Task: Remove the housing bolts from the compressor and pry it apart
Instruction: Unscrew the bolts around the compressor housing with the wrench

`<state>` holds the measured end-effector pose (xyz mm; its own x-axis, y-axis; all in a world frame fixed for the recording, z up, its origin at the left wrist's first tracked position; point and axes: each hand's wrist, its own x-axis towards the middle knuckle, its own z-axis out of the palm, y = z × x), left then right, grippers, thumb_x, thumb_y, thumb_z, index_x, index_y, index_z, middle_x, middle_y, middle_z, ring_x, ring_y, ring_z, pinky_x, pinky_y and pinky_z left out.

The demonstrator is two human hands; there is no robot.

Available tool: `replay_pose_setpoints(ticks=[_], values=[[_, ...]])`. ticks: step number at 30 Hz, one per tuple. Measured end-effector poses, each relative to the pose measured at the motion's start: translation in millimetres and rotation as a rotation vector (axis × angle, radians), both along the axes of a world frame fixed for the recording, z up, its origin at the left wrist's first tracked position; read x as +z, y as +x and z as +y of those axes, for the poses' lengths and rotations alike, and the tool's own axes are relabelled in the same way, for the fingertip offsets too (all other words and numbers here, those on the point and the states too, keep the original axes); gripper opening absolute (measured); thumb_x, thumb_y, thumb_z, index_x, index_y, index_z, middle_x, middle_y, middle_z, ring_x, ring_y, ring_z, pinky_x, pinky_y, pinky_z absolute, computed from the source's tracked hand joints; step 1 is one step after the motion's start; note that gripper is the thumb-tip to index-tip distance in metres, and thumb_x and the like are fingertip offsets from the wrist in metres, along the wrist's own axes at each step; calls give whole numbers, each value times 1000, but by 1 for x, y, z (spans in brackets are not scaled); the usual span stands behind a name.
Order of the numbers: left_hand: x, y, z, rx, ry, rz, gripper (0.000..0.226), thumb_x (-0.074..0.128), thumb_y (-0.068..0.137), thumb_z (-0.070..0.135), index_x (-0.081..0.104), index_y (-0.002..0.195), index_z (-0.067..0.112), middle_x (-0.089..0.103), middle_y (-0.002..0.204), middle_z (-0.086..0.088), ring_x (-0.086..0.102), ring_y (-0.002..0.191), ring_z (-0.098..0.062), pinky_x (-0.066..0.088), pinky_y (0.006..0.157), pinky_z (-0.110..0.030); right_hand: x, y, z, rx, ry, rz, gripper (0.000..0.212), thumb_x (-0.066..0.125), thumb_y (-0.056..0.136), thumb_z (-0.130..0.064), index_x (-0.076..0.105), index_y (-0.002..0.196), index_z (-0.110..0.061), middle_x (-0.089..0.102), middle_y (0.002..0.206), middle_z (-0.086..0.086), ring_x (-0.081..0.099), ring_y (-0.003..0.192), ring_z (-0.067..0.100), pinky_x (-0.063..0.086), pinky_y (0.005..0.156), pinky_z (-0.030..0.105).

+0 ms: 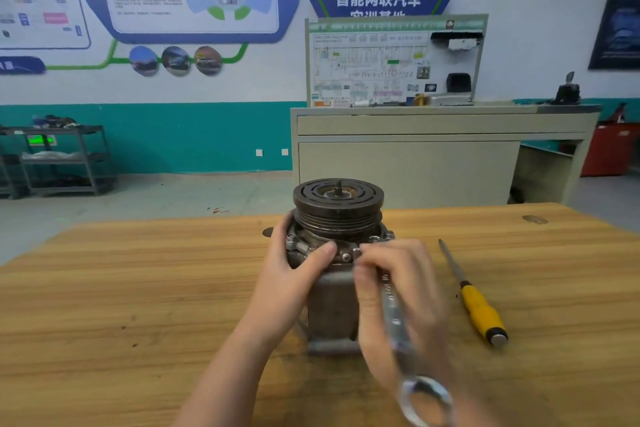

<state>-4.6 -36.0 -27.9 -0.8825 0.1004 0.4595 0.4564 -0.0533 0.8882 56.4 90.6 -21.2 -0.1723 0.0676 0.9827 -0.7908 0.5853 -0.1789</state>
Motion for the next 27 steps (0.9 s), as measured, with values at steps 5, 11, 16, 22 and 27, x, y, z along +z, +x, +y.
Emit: replay_pose_setpoints(ticks=[5, 11, 16, 22, 27], values=[[-1, -2, -1, 26, -12, -17, 84, 75, 67, 60, 32, 138, 45, 50, 117, 41, 46, 105, 27, 38, 76, 4, 18, -9, 31, 646, -1029, -322, 19, 35, 97, -4, 45, 92, -20, 65, 65, 7, 50, 42, 17, 42, 44, 21], [-1, -2, -2, 25, -20, -56, 104, 75, 65, 65, 10, 145, 54, 39, 136, 28, 42, 126, 4, 31, 99, -18, 56, -49, 52, 907, -1262, -793, 22, 40, 102, -14, 48, 82, -11, 61, 55, 6, 48, 37, 8, 39, 35, 16], [4, 3, 0, 84, -33, -20, 107, 78, 60, 67, -1, 133, 69, 33, 146, 11, 37, 131, -5, 30, 105, -28, 66, -32, 56, 612, -937, -383, 20, 41, 102, -24, 46, 87, -12, 71, 66, 5, 63, 48, 9, 52, 49, 21], [2, 21, 22, 397, -64, 48, 116, 70, 52, 67, -14, 132, 69, 19, 141, 19, 20, 143, -14, 17, 119, -43, 45, -13, 41, 214, -385, -137, 13, 50, 98, -28, 48, 87, -35, 67, 73, 8, 61, 48, 13, 52, 52, 26], [1, 21, 27, 491, -68, 82, 122, 80, 59, 51, -6, 146, 47, 17, 125, 16, 19, 140, -15, 16, 119, -43, 34, -19, 44, 87, -121, -77, 17, 52, 96, -33, 54, 89, -18, 60, 65, 7, 62, 55, 7, 53, 55, 34]])
